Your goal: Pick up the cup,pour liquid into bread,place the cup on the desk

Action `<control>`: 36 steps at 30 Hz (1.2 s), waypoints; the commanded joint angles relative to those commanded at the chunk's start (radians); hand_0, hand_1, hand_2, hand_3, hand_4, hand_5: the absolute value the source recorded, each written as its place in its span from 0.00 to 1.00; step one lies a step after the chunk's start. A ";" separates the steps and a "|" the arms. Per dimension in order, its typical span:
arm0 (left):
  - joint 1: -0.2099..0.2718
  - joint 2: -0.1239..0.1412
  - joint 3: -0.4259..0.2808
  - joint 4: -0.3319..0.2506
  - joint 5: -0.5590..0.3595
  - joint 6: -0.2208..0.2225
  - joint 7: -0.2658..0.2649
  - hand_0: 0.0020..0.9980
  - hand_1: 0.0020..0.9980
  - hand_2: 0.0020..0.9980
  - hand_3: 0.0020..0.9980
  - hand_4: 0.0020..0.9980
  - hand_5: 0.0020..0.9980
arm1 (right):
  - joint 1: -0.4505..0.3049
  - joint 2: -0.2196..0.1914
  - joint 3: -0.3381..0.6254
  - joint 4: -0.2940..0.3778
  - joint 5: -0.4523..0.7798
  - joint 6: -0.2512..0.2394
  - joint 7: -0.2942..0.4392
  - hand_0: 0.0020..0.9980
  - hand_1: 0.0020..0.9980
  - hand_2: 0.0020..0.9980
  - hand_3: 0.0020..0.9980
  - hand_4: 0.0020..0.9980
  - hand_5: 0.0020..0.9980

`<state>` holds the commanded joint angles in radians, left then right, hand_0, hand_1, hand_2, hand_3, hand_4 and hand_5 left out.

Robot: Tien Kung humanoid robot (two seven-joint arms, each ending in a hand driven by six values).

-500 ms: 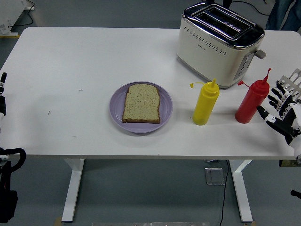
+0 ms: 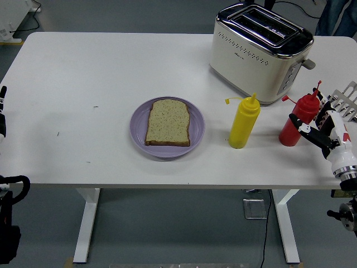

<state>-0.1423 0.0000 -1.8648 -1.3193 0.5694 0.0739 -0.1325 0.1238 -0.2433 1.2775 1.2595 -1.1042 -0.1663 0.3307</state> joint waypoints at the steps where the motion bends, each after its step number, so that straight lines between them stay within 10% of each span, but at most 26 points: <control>1: 0.000 0.000 0.000 0.000 0.000 0.000 0.000 0.79 0.74 0.74 0.69 0.57 1.00 | 0.003 0.001 -0.003 -0.002 0.002 -0.003 0.001 0.93 0.88 0.93 1.00 0.87 0.24; 9: 0.001 0.000 -0.002 0.000 0.001 0.000 0.000 0.79 0.74 0.74 0.69 0.57 1.00 | 0.048 0.017 -0.058 -0.038 0.056 -0.050 0.021 0.84 0.79 0.80 0.91 0.86 0.22; 10: 0.001 0.000 -0.002 0.000 0.001 0.000 0.000 0.79 0.74 0.74 0.69 0.57 1.00 | 0.054 0.019 -0.066 -0.042 0.068 -0.058 0.024 0.74 0.69 0.64 0.78 0.85 0.20; 15: 0.001 0.000 -0.002 0.001 0.001 0.000 0.000 0.79 0.74 0.74 0.69 0.57 1.00 | 0.071 0.027 -0.092 -0.056 0.121 -0.091 0.038 0.74 0.69 0.64 0.78 0.85 0.20; 16: 0.002 0.000 -0.002 0.001 0.001 0.000 0.000 0.79 0.74 0.74 0.69 0.57 1.00 | 0.074 0.029 -0.096 -0.058 0.136 -0.099 0.040 0.56 0.52 0.49 0.56 0.83 0.17; 21: 0.004 0.000 -0.001 0.001 0.001 0.000 -0.001 0.79 0.74 0.74 0.69 0.57 1.00 | 0.086 0.038 -0.113 -0.068 0.208 -0.122 0.055 0.56 0.52 0.49 0.56 0.83 0.17; 22: 0.004 0.000 -0.001 0.001 0.001 0.000 -0.001 0.79 0.74 0.74 0.69 0.57 1.00 | 0.088 0.040 -0.116 -0.070 0.224 -0.127 0.059 0.31 0.30 0.37 0.40 0.80 0.13; 36: 0.010 0.000 0.001 0.002 0.002 0.001 -0.001 0.79 0.73 0.73 0.69 0.57 1.00 | 0.096 0.048 -0.117 -0.086 0.306 -0.191 0.096 0.07 0.13 0.26 0.32 0.77 0.12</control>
<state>-0.1321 0.0000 -1.8637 -1.3173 0.5710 0.0747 -0.1335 0.2203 -0.1956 1.1603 1.1734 -0.7984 -0.3569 0.4270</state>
